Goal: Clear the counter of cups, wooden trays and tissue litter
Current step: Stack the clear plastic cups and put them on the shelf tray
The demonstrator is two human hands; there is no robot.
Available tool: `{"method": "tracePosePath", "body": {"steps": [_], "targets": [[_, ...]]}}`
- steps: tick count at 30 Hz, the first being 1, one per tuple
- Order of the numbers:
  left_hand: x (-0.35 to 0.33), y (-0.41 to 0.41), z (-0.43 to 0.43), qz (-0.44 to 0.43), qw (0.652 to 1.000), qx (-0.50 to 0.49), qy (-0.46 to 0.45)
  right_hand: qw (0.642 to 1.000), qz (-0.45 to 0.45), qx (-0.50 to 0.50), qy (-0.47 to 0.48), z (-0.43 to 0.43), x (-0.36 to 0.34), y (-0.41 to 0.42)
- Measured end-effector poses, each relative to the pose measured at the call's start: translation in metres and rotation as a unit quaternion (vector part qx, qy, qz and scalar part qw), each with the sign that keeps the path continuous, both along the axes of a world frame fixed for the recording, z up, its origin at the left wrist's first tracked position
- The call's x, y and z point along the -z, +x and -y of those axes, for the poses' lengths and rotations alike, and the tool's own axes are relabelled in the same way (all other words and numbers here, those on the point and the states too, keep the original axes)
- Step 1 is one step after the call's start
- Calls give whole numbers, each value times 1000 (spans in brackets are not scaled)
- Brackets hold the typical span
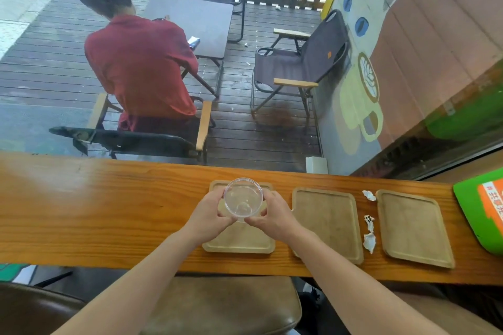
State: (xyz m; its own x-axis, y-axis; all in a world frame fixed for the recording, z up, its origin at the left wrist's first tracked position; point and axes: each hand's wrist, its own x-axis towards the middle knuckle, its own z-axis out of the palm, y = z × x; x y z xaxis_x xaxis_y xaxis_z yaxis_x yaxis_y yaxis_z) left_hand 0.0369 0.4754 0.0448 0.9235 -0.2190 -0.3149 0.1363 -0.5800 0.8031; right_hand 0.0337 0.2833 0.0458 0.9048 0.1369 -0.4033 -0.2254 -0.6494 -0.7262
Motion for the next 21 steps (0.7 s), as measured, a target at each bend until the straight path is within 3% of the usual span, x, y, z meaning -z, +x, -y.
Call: {"method": "tracePosePath", "body": {"steps": [21], "targets": [[24,1,-3,-48,998,25,14,999,-40,-5,9,-2,30,-5]]}}
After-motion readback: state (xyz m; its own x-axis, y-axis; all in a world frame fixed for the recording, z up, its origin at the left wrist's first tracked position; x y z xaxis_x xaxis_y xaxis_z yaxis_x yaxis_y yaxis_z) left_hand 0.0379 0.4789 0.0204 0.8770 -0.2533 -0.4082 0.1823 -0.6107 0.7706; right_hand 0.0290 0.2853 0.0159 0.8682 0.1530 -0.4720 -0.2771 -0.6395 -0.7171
